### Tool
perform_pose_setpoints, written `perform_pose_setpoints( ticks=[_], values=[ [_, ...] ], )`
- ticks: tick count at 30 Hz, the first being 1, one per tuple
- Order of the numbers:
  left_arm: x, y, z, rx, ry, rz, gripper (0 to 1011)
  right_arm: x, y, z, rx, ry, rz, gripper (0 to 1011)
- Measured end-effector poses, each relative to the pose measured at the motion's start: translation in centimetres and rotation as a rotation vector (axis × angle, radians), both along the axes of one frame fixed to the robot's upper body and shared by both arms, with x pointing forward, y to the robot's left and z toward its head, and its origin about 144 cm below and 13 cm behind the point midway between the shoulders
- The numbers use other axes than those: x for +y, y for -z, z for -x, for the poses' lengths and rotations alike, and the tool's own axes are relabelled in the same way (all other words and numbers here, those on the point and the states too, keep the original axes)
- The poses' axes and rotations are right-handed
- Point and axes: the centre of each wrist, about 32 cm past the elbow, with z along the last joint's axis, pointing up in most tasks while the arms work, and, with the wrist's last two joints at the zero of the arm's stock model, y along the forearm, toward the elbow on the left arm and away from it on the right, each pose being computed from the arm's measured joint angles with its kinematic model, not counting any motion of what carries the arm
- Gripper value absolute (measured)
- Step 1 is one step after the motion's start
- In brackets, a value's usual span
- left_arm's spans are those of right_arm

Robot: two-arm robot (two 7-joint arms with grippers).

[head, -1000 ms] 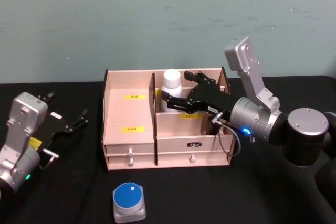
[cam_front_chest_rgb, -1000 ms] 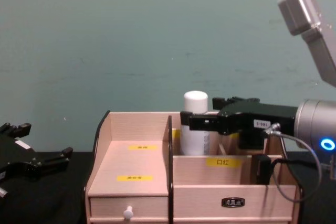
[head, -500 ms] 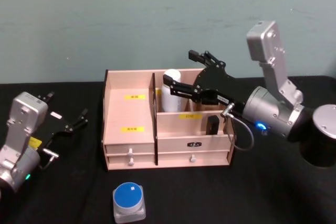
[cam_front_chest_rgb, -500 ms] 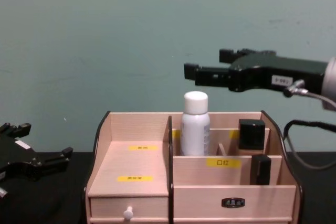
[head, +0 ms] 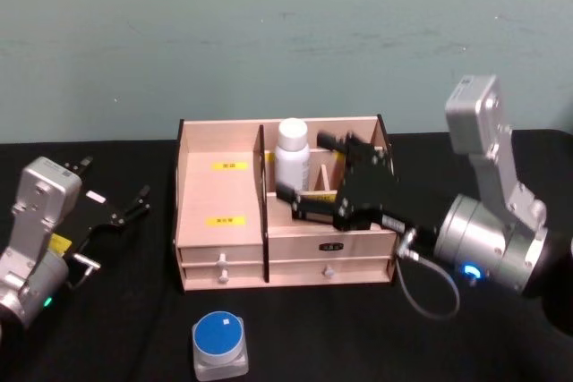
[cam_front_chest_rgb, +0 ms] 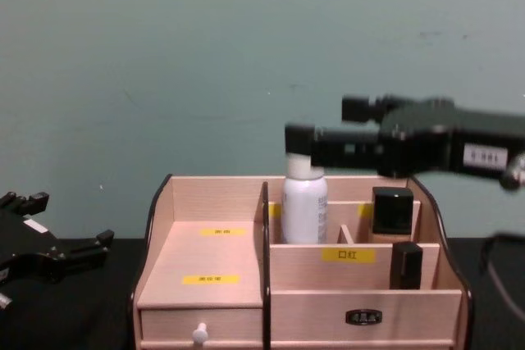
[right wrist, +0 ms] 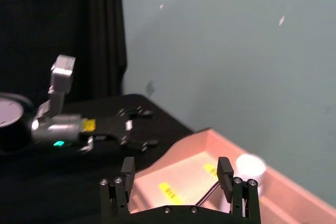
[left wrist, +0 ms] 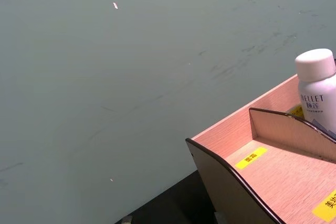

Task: Pick up the facial cleanser and watermelon frost from the table and place them into the tiered storage box.

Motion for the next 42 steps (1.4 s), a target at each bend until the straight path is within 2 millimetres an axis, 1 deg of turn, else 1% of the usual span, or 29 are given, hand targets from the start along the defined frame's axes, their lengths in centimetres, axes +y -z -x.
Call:
perform_pose_setpoints(
  ticks=[7, 11, 17, 21, 30, 42],
  values=[
    [0.0, 0.0, 0.0, 0.0, 0.0, 0.0, 1010, 0.2, 2.4, 0.2, 0.079, -0.067, 0.0, 1003],
    [0.0, 0.0, 0.0, 0.0, 0.0, 0.0, 1010, 0.8, 3.6, 0.2, 0.113, -0.119, 0.002, 1002],
    [0.0, 0.0, 0.0, 0.0, 0.0, 0.0, 1010, 2.1, 5.3, 0.2, 0.156, -0.194, 0.045, 1002],
    [0.0, 0.0, 0.0, 0.0, 0.0, 0.0, 1010, 3.3, 6.5, 0.0, 0.184, -0.244, 0.106, 1002],
    [0.0, 0.0, 0.0, 0.0, 0.0, 0.0, 1010, 5.4, 7.7, -0.5, 0.226, -0.331, 0.219, 1002],
    [0.0, 0.0, 0.0, 0.0, 0.0, 0.0, 1010, 6.1, 7.7, -1.3, 0.239, -0.332, 0.293, 1002]
  ],
)
